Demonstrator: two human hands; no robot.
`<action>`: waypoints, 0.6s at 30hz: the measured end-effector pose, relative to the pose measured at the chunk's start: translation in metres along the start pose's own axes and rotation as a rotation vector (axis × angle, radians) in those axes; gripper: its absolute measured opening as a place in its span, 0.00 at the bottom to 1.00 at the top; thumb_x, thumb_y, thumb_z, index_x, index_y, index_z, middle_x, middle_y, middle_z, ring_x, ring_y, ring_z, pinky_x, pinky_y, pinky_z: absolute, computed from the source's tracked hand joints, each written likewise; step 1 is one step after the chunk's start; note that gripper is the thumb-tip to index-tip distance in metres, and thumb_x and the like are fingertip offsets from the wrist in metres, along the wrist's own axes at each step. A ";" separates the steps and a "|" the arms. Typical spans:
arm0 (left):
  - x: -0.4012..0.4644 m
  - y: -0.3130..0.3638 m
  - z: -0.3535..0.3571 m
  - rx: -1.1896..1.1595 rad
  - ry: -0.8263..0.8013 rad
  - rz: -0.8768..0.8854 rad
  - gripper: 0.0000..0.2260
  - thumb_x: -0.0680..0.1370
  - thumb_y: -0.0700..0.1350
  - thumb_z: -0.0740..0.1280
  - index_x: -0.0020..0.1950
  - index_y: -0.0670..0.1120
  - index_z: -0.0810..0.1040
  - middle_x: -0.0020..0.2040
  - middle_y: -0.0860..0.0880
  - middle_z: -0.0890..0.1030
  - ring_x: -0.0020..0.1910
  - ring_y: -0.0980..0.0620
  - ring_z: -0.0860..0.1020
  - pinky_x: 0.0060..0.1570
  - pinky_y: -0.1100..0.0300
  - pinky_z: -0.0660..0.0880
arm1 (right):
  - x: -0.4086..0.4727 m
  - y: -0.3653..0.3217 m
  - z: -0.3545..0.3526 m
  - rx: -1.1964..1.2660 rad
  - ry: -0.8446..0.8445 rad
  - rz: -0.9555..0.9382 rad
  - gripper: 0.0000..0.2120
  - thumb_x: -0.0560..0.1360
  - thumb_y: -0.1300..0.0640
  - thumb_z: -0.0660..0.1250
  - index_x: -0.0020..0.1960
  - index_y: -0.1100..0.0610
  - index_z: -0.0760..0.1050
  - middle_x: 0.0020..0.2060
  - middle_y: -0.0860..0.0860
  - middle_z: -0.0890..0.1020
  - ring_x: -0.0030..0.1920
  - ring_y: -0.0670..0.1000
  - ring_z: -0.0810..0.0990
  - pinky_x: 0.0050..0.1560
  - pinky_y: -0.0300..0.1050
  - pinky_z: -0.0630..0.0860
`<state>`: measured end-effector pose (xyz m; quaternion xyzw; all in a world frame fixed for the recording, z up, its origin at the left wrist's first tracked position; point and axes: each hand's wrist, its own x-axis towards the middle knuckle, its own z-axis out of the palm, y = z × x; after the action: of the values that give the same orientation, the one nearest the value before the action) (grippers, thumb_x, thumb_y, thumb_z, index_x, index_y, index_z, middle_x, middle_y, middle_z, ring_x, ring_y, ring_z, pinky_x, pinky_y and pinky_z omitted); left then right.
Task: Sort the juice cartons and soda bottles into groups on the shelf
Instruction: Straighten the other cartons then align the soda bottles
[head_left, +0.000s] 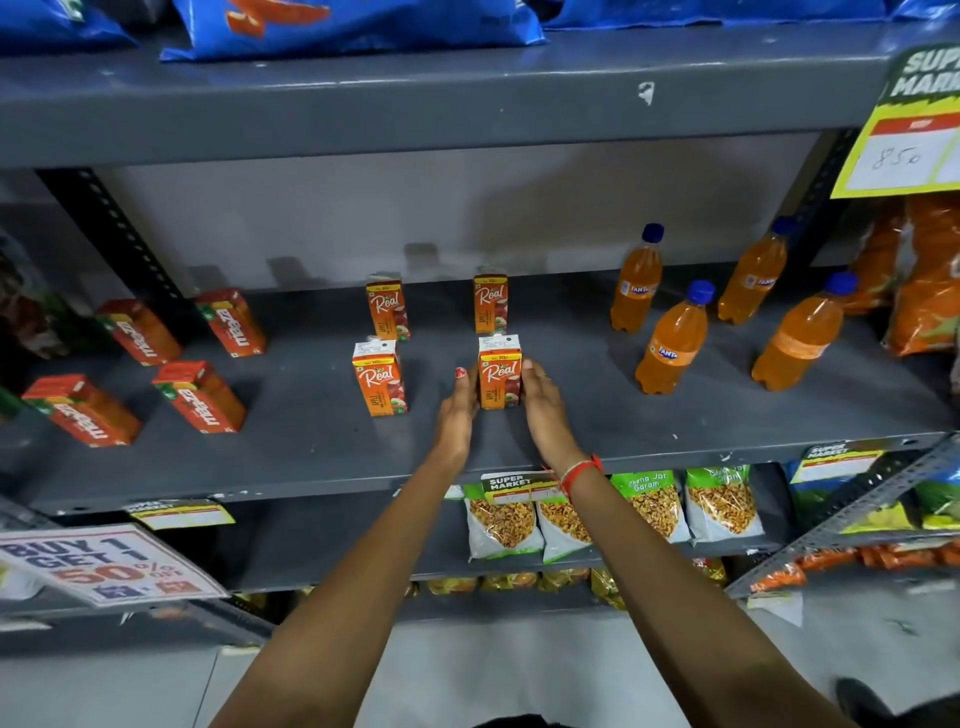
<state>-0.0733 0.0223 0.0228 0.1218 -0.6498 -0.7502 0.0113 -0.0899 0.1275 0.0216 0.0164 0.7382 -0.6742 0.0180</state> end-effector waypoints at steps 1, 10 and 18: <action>-0.002 0.000 -0.001 0.003 0.005 0.011 0.21 0.81 0.52 0.48 0.68 0.43 0.66 0.66 0.44 0.71 0.67 0.48 0.68 0.65 0.58 0.62 | -0.001 0.000 -0.001 0.007 0.000 -0.003 0.20 0.80 0.45 0.50 0.67 0.52 0.68 0.64 0.53 0.76 0.64 0.52 0.74 0.66 0.46 0.67; -0.048 -0.015 0.014 0.214 0.439 0.548 0.11 0.79 0.45 0.54 0.55 0.48 0.75 0.49 0.51 0.76 0.50 0.60 0.73 0.52 0.68 0.70 | -0.029 0.007 -0.060 0.361 0.350 -0.127 0.09 0.80 0.57 0.56 0.57 0.54 0.72 0.57 0.54 0.77 0.59 0.53 0.76 0.58 0.46 0.75; -0.037 -0.008 0.092 0.338 -0.011 0.649 0.12 0.79 0.48 0.55 0.59 0.49 0.73 0.53 0.53 0.74 0.55 0.61 0.72 0.56 0.68 0.68 | -0.012 0.006 -0.138 0.292 0.616 -0.139 0.09 0.80 0.59 0.57 0.59 0.58 0.69 0.55 0.59 0.77 0.55 0.54 0.75 0.56 0.54 0.72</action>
<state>-0.0548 0.1191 0.0322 -0.0949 -0.7695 -0.5902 0.2249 -0.0787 0.2657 0.0291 0.1715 0.6042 -0.7355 -0.2541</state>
